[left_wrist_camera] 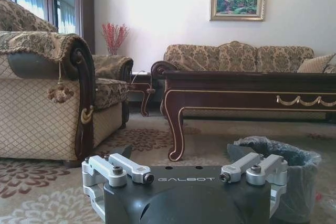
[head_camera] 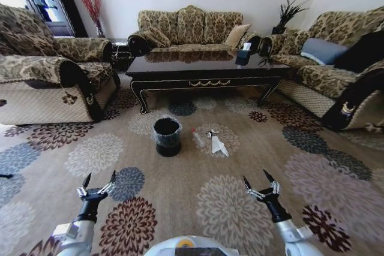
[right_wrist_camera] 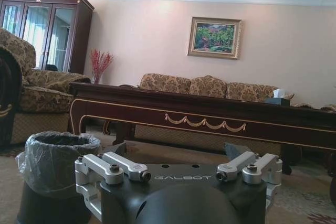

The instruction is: Move to the front of the table and pick up the trash from the floor, then place it into the trash bin.

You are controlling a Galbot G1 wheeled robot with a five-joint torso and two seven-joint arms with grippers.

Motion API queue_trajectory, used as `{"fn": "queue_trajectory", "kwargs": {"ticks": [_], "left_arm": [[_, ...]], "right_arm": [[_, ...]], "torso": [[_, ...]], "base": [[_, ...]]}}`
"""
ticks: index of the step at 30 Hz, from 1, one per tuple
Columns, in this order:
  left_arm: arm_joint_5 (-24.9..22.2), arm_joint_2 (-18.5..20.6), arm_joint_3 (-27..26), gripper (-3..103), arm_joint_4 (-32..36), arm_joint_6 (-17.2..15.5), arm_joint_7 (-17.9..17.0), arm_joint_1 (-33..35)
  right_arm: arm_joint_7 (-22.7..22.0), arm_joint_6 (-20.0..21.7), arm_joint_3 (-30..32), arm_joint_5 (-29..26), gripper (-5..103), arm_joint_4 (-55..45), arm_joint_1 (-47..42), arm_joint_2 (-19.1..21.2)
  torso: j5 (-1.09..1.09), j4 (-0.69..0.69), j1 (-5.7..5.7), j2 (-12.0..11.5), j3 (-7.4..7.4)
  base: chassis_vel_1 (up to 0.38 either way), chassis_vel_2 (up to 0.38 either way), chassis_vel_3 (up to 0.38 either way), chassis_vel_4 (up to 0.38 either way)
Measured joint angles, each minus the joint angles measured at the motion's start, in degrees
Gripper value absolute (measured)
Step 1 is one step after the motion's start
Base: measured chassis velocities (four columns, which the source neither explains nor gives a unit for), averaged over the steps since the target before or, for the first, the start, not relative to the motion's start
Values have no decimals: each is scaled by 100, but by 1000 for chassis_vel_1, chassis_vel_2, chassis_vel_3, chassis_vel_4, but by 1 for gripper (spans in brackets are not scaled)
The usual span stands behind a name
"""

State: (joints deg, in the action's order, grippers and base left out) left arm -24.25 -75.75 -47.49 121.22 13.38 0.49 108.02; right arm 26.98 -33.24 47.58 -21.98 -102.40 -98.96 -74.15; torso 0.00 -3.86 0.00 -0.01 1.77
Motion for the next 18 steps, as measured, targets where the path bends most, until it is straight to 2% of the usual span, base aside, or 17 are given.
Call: {"fn": "queue_trajectory", "kwargs": {"ticks": [18], "left_arm": [[-48, 53, -21, 100, -12, -72, -27, -126]], "right_arm": [[6, 14, -38, 74, 100, 47, 55, -49]], "torso": [[1, -1, 0, 0, 1]], "base": [[-189, 195, 196, -191]]}}
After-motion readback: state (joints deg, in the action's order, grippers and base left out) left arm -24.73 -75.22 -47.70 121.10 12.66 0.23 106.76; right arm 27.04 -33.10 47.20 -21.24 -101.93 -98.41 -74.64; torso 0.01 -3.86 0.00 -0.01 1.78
